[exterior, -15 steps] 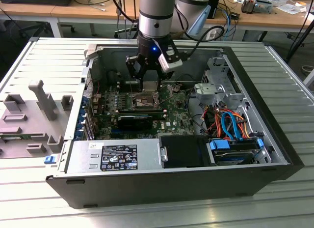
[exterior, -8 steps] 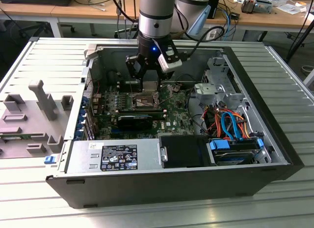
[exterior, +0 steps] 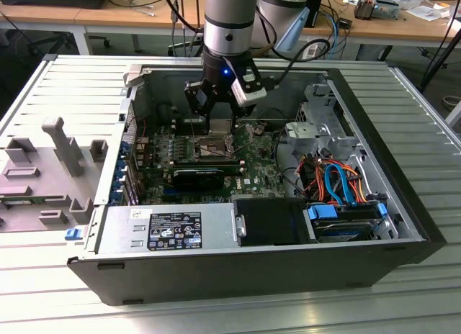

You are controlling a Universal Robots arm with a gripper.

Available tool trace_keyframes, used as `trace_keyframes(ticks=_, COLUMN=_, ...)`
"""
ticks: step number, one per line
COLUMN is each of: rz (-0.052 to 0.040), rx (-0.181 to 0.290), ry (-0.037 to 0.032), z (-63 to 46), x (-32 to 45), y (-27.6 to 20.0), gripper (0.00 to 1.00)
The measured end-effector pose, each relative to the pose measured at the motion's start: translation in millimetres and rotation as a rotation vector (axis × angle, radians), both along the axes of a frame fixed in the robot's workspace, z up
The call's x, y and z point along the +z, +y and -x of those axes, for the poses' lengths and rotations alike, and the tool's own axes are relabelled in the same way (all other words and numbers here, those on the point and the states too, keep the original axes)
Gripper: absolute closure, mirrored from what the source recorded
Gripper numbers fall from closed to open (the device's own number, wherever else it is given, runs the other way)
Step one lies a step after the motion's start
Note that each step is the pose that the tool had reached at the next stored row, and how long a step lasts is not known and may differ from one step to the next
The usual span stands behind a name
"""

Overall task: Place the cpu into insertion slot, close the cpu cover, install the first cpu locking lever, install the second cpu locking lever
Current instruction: 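Place the cpu into insertion slot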

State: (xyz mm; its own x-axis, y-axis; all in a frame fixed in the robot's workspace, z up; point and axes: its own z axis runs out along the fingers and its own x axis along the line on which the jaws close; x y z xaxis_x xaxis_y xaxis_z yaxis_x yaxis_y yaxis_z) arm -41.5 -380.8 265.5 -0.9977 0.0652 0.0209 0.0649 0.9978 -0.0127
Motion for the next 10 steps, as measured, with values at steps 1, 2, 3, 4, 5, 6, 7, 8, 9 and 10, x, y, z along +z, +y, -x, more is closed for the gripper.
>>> trace_keyframes(ticks=1, rz=0.0, rx=-0.004, ry=-0.0001, z=0.0, x=0.0, y=0.0, gripper=0.45)
trace_keyframes(ticks=2, rz=0.0, rx=-0.007, ry=0.0, z=0.0, x=-0.1, y=0.0, gripper=0.45)
trace_keyframes(ticks=3, rz=0.0, rx=-0.009, ry=0.0, z=0.0, x=-0.1, y=0.0, gripper=0.45)
trace_keyframes(ticks=4, rz=-0.0001, rx=-0.011, ry=0.0, z=0.0, x=-0.1, y=0.0, gripper=0.45)
trace_keyframes(ticks=5, rz=-0.0001, rx=-0.013, ry=-0.0001, z=0.0, x=-0.2, y=0.0, gripper=0.45)
trace_keyframes(ticks=6, rz=-0.0001, rx=-0.015, ry=0.0, z=0.0, x=-0.2, y=0.0, gripper=0.45)
trace_keyframes(ticks=7, rz=0.0, rx=-0.017, ry=0.0, z=0.0, x=-0.2, y=0.0, gripper=0.45)
trace_keyframes(ticks=8, rz=-0.0001, rx=-0.019, ry=0.0, z=0.0, x=-0.3, y=0.0, gripper=0.45)
trace_keyframes(ticks=9, rz=-0.0001, rx=-0.023, ry=0.0, z=0.0, x=-0.3, y=0.0, gripper=0.45)
trace_keyframes(ticks=10, rz=0.0, rx=-0.026, ry=0.0, z=0.0, x=-0.4, y=0.0, gripper=0.45)
